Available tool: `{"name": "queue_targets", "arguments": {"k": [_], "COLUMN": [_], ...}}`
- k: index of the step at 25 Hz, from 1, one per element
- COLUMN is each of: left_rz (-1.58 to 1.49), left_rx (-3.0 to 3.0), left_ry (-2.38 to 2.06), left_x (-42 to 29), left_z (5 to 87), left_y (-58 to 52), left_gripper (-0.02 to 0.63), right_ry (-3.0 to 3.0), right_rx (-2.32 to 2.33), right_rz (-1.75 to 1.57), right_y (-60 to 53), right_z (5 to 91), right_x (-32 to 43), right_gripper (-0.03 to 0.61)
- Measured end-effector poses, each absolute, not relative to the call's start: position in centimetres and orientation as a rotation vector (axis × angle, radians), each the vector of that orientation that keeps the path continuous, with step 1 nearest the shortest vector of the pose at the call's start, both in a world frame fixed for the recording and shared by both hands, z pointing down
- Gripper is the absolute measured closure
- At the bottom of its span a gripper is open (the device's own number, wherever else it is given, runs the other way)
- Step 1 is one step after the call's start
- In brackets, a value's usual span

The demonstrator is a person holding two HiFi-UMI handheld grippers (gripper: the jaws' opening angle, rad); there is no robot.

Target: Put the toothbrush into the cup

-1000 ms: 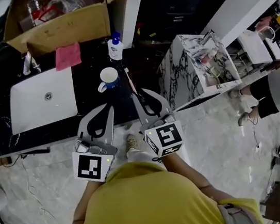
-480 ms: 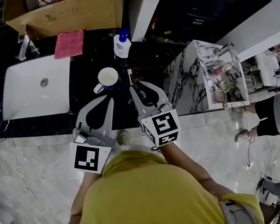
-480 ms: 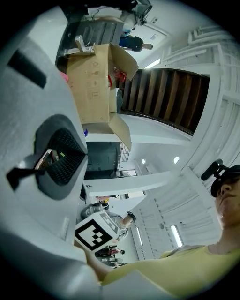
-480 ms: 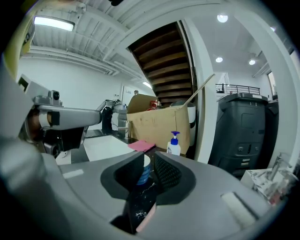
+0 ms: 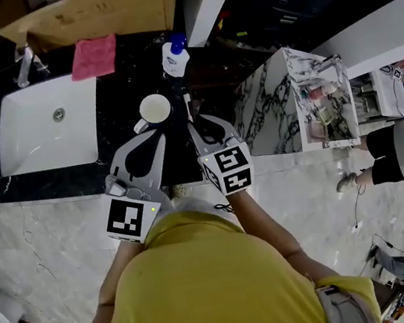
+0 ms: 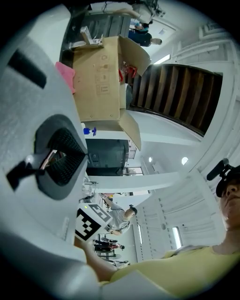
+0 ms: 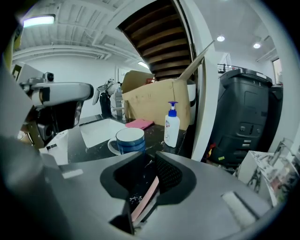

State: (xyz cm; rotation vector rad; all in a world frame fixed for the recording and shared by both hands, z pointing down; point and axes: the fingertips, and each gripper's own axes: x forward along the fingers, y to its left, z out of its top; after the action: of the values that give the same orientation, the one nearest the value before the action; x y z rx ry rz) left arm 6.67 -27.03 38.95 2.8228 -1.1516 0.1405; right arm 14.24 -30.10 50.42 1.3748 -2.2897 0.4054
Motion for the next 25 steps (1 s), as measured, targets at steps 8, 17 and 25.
{"name": "queue_targets", "arguments": {"k": [8, 17, 25], "left_rz": [0.182, 0.204, 0.204], "left_rx": [2.803, 2.804, 2.798], "left_ry": [-1.125, -1.107, -1.116], "left_x": [6.1, 6.6, 6.8], "left_z": [39.4, 39.8, 40.1], "left_y": [-28.6, -29.3, -29.9], "left_gripper": [0.611, 0.611, 0.611], "right_ry": [-2.143, -2.054, -1.993], "right_rx": [1.234, 1.106, 1.005], "right_rz": [0.599, 0.717, 0.658], "right_y": [-31.0, -30.9, -30.8], "right_z": [55.5, 58.9, 60.1], "right_x": [14.7, 15.3, 15.7], "right_gripper": [0.484, 0.468, 0.49]}}
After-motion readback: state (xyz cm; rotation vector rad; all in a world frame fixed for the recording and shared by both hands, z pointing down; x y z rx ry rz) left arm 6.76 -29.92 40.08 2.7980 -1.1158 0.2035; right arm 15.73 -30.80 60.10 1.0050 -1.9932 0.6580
